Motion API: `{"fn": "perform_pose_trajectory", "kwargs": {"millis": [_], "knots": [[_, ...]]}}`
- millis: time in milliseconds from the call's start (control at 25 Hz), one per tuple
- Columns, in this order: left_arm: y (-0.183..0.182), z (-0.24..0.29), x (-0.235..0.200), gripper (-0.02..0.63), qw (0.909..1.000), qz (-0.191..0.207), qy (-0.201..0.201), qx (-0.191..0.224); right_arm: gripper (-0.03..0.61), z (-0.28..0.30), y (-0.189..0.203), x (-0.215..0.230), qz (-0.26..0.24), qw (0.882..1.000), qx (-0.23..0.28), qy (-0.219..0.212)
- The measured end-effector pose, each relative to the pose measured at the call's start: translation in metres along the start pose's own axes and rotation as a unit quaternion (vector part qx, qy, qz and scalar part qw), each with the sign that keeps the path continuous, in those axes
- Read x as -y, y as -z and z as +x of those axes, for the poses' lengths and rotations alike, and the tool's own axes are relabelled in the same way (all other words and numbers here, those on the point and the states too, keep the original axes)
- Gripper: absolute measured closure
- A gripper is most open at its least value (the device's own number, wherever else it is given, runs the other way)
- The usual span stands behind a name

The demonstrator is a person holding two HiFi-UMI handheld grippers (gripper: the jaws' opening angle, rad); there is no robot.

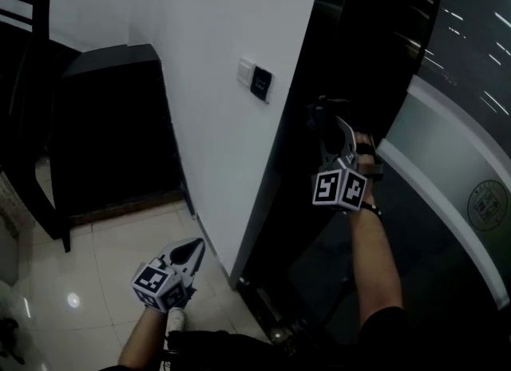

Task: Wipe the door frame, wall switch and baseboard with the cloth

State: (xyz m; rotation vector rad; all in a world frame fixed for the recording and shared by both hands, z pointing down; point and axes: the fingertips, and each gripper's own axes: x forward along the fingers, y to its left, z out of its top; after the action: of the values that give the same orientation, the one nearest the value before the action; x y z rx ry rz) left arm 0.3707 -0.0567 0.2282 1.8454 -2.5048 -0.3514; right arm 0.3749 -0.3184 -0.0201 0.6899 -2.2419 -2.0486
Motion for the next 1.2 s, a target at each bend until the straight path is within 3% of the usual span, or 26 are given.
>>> {"fn": "perform_pose_trajectory", "kwargs": {"millis": [400,1200], "knots": [[-0.002,0.004,-0.001,0.624,0.9999,0.002,-0.004,-0.013,0.485,-0.012,0.009,-0.056,0.019,0.999,0.013,-0.045],[0.013,0.025,-0.03,0.624,0.9973,0.005,0.048,-0.055,0.482,-0.048,0.029,-0.181,0.039,0.991,-0.023,-0.125]]}}
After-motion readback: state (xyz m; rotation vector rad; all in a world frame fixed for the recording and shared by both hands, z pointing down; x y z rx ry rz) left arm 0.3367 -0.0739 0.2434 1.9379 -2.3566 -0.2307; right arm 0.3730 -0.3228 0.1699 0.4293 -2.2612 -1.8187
